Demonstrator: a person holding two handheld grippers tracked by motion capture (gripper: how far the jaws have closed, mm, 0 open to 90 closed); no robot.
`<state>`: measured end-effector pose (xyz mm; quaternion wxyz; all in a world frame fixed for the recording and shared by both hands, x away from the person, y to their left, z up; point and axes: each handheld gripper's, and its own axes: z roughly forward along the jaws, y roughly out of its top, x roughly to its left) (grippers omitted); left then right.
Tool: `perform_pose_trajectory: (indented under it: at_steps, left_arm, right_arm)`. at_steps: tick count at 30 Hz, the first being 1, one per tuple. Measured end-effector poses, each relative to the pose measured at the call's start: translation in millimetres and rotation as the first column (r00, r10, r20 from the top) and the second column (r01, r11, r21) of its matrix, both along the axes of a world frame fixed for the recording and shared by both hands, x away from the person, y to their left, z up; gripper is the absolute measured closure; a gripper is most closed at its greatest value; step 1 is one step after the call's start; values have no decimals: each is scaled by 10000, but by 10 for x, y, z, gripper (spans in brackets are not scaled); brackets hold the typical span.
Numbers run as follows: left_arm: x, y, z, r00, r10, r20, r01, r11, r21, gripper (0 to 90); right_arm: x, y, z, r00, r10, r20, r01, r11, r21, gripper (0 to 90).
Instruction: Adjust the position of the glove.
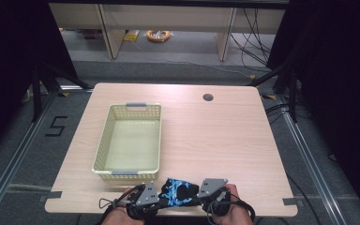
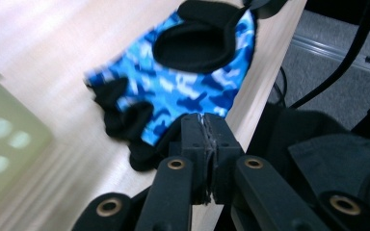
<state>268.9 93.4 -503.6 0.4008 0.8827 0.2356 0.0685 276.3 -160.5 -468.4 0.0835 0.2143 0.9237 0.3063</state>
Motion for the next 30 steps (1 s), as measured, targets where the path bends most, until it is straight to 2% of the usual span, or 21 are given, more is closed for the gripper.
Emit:
perform_pose_trajectory:
  at_steps: [1,3,4,5,7,8,9,10,13,16,17,18,19,20,23,24,25,26,28,29,30]
  left_arm:
    - [-2,-3,-17,9999,-78,-126,78,10000,32,865]
    - [-20,-12,-45,9998,-164,-130,166,9997,169,854]
    - [-26,-18,-55,9998,-217,-37,218,9996,194,847]
    - [-29,-15,-66,9995,-259,-177,264,9992,303,834]
    - [-38,-21,-78,9995,-138,-269,141,9998,132,809]
    - [-24,-3,-67,9995,-299,-97,301,9991,293,793]
    - [-42,-10,-71,9995,3,-317,-3,10000,-14,776]
    - [-29,7,-60,9992,-68,-383,66,10000,-67,755]
    - [-8,64,-5,9997,89,-221,-94,9997,-232,675]
    - [18,122,33,9982,482,-358,-500,9974,-510,609]
    - [37,150,44,9979,532,-364,-551,9971,-527,587]
    - [39,162,43,9969,626,-482,-652,9964,-549,580]
    - [52,184,47,9964,719,-455,-745,9955,-586,569]
    - [62,201,49,9960,780,-442,-801,9956,-485,560]
    - [94,226,38,9939,943,-579,-965,9947,-363,523]
    - [98,222,27,9923,966,-777,-1000,9942,-406,516]
    - [120,231,21,9936,842,-749,-865,9959,-277,498]
    - [129,232,8,9907,1018,-898,-1047,9941,-284,489]
    - [153,251,2,9912,943,-930,-963,9952,-181,483]
    - [167,258,5,9929,895,-779,-908,9958,-131,485]
    - [169,261,6,9919,868,-928,-885,9960,-147,486]
  right_arm:
    - [0,-14,-37,10000,5,-76,-5,10000,-41,871]
    - [-5,-36,-91,9995,-263,-153,259,9994,-240,862]
    - [14,-38,-125,9998,-161,-122,158,9995,-277,853]
    - [7,-42,-138,9985,-400,-365,386,9985,-386,837]
    - [11,-32,-168,9976,-539,-441,529,9983,-228,784]
    - [18,-35,-154,9979,-394,-512,384,9991,-200,756]
    - [1,-35,-142,9963,-651,-560,650,9979,-49,724]
    - [-7,-45,-116,9948,-824,-605,831,9965,98,687]
    - [16,-154,-38,9881,-1429,-571,1471,9860,789,629]
    - [70,-313,19,9606,-2647,-849,2743,9523,1336,605]
    - [82,-345,30,9473,-3016,-1081,3152,9378,1455,598]
    - [111,-371,15,9356,-3310,-1231,3475,9249,1543,588]
    - [133,-384,3,9319,-3344,-1405,3549,9208,1618,584]
    - [164,-388,-30,9214,-3488,-1711,3768,9098,1742,583]
    - [238,-374,-124,9069,-3521,-2312,3944,9027,1721,578]
    - [257,-356,-161,9061,-3500,-2375,3959,8996,1845,576]
    - [273,-349,-175,9040,-3483,-2477,3953,9018,1746,572]
    - [283,-345,-178,9007,-3508,-2562,3982,9025,1642,567]
    - [304,-343,-190,8985,-3400,-2776,3909,9074,1541,560]
    - [315,-343,-199,8937,-3387,-2942,3926,9078,1477,560]
    - [316,-337,-217,8958,-3456,-2795,3990,9024,1629,557]
